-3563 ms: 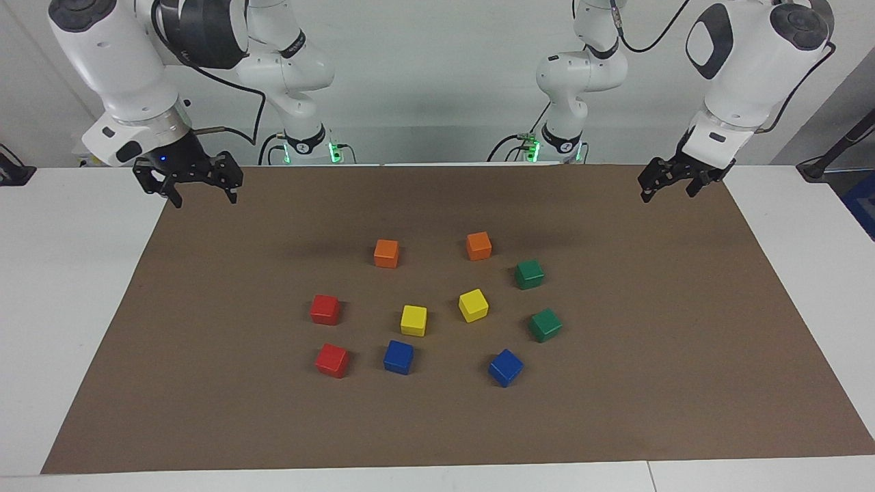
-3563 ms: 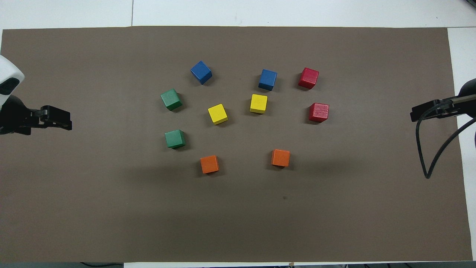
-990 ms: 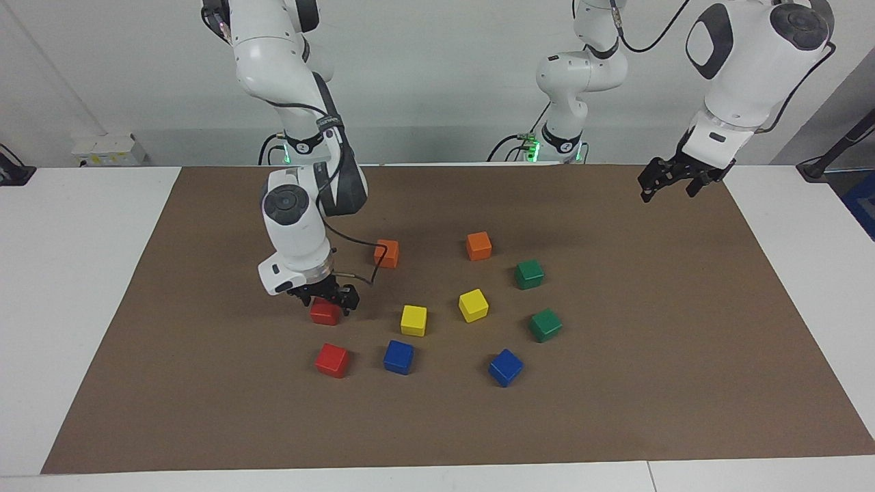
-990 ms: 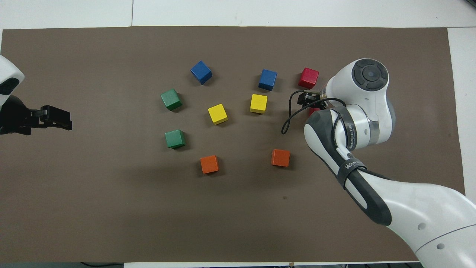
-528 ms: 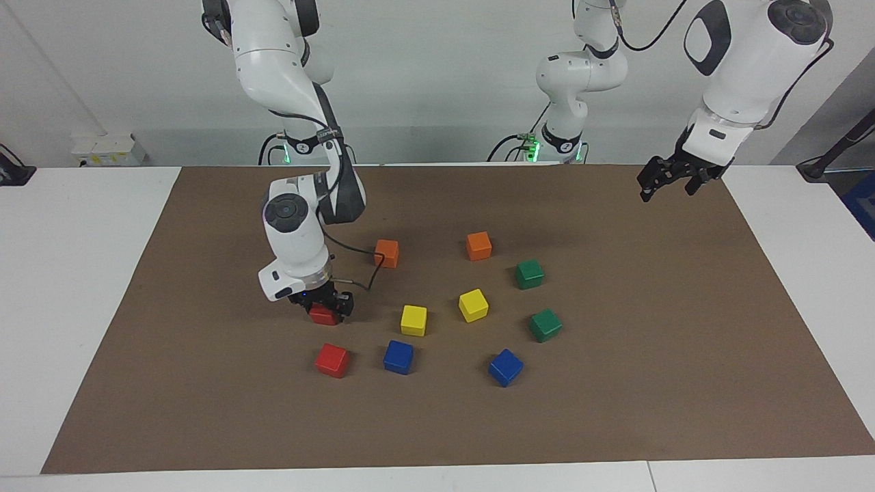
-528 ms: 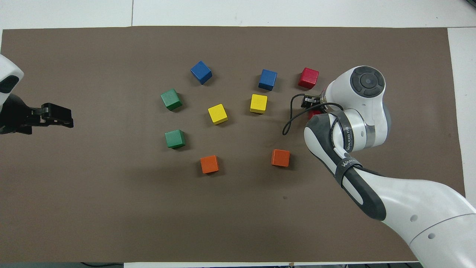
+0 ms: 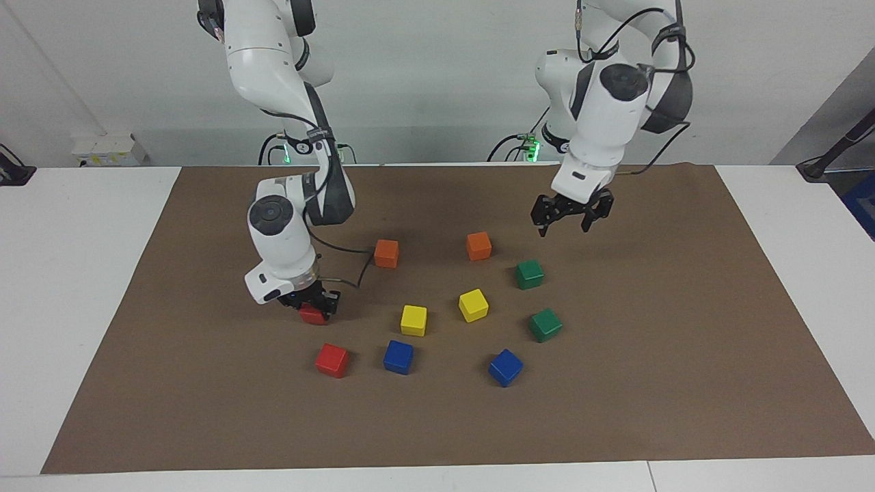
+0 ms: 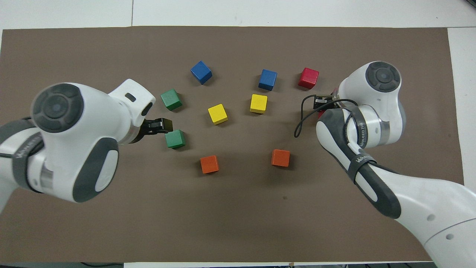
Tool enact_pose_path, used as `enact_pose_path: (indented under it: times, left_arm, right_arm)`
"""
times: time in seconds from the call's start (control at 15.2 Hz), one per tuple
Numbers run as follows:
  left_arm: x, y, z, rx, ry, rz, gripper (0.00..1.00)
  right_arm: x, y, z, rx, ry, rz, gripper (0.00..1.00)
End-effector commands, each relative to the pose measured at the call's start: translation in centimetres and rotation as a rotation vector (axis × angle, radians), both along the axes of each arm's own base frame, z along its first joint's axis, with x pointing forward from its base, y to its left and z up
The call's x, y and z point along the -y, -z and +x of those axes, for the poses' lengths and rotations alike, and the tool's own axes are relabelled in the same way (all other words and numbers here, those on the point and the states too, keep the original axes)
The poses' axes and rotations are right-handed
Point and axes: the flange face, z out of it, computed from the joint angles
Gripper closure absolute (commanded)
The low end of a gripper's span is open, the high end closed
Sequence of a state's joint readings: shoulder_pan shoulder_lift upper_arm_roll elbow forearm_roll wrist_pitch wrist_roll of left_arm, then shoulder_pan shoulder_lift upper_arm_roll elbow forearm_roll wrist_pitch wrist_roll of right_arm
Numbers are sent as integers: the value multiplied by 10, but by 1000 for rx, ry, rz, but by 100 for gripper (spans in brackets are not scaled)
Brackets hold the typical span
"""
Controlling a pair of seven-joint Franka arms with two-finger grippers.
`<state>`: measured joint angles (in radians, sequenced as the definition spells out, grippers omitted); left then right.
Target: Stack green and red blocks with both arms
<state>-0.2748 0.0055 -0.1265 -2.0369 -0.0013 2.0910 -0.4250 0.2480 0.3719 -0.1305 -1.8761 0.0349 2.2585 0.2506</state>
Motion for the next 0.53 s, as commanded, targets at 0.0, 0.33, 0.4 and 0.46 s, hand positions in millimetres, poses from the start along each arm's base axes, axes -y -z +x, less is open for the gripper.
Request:
enact_pose_path:
  times: [0.0, 0.33, 0.4, 0.46]
  left_arm:
    - [-3, 46, -2, 7, -9, -16, 0]
    - [24, 98, 2, -2, -103, -33, 0]
    - [24, 105, 2, -6, -105, -32, 0]
    - [23, 113, 2, -7, -114, -33, 0]
  right_arm:
    - [78, -33, -17, -15, -125, 15, 100]
    - [172, -3, -41, 37, -184, -2, 100]
    - [178, 9, -42, 20, -173, 0, 100]
    - [179, 16, -40, 18, -169, -2, 100]
